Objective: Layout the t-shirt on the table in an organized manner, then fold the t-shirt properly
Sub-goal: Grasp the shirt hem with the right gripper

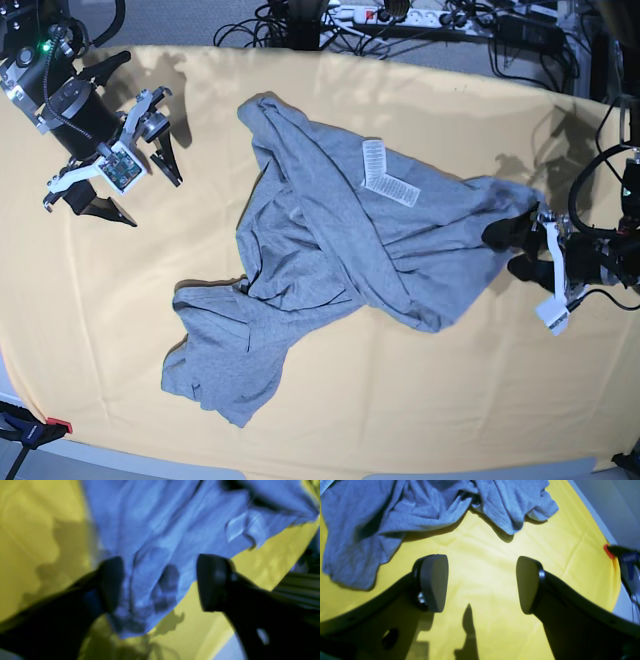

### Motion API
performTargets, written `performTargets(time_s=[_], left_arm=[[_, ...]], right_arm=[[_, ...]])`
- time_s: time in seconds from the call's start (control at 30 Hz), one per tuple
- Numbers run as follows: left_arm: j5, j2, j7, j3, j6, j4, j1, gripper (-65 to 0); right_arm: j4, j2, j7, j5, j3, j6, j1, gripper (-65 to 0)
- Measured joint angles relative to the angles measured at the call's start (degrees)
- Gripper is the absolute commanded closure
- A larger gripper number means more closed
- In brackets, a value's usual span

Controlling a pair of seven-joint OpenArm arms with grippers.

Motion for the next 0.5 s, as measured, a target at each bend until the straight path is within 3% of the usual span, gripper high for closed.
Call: performTargets(time_s=[0.13,0.4,0.5], left_arm=[[-4.8,-0.1,0.7,0.0,0.1,0.1,-2.5,-49.4],[-6.6,-0.1,0.9,0.0,-0.7,0.1,-2.4,-49.4],[-6.5,-0.1,0.9,0.0,-0.7,0.1,-2.4,-49.4]], right_arm=[[-3.2,0.0,0.9,6.8,-0.4,2.9,5.6,-43.2],[-22.5,0.0,0.5,7.6,-8.7,5.9,22.8,-43.0],[-30.0,-0.6,0.5,7.1,-14.2,6.3,28.7,-36.9]])
